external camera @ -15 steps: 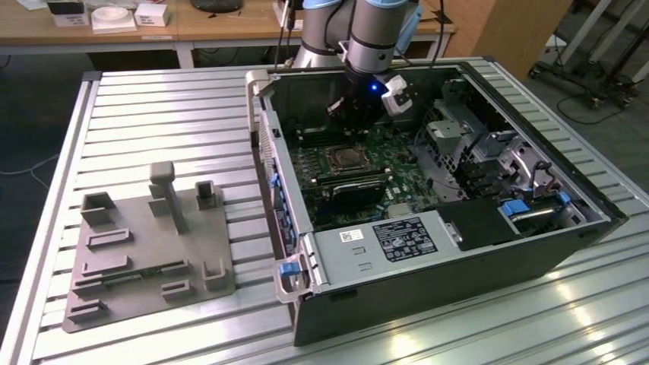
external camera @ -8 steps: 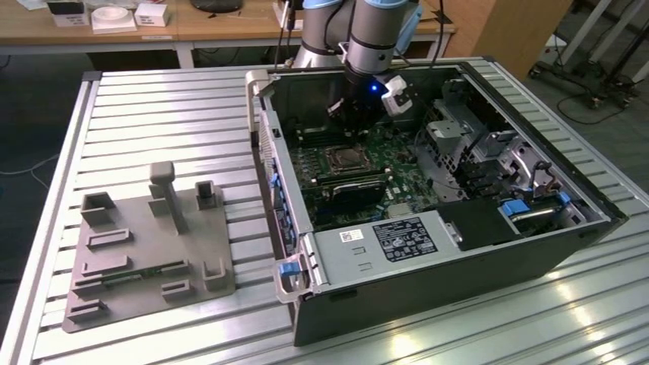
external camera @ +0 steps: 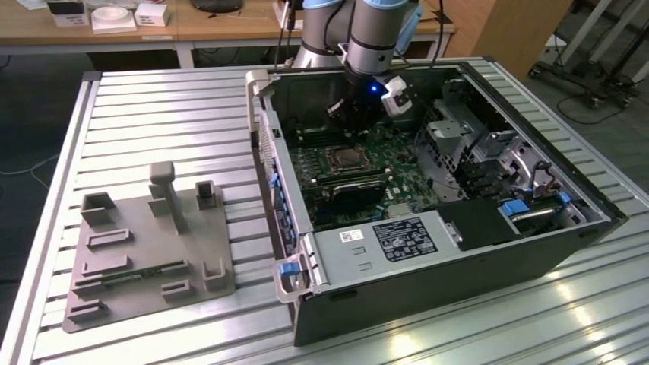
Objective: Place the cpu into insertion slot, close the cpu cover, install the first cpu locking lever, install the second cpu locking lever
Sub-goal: 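Install the first cpu locking lever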
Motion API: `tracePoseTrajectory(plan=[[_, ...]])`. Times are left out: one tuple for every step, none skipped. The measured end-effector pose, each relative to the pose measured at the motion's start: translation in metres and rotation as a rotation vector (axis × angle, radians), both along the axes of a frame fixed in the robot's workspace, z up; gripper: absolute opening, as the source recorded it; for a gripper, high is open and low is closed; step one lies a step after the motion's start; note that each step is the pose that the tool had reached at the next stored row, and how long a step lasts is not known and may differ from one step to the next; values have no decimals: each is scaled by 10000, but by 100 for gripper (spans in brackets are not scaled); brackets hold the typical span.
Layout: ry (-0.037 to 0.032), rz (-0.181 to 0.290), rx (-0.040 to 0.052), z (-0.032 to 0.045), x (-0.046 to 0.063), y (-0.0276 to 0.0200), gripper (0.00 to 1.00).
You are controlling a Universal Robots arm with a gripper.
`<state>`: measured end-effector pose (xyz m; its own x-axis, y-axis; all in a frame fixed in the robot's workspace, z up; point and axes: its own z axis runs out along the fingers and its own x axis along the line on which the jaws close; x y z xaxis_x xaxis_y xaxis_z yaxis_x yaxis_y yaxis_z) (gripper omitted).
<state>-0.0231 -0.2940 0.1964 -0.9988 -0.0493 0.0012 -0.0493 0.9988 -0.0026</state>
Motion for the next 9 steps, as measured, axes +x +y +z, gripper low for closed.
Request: tracePoseTrajectory(plan=[[0,2,5,0,0,3,10],[1,5,14,0,0,5,10],[0,7,28,0,0,6,10],[0,9,45,-1,0,8,10],[0,10,61,0,0,8,10],[0,14,80,0,0,8,10],[1,18,104,0,0,8,10],[0,20,127,2,0,9,10],[-2,20,149,7,0,10,10]])
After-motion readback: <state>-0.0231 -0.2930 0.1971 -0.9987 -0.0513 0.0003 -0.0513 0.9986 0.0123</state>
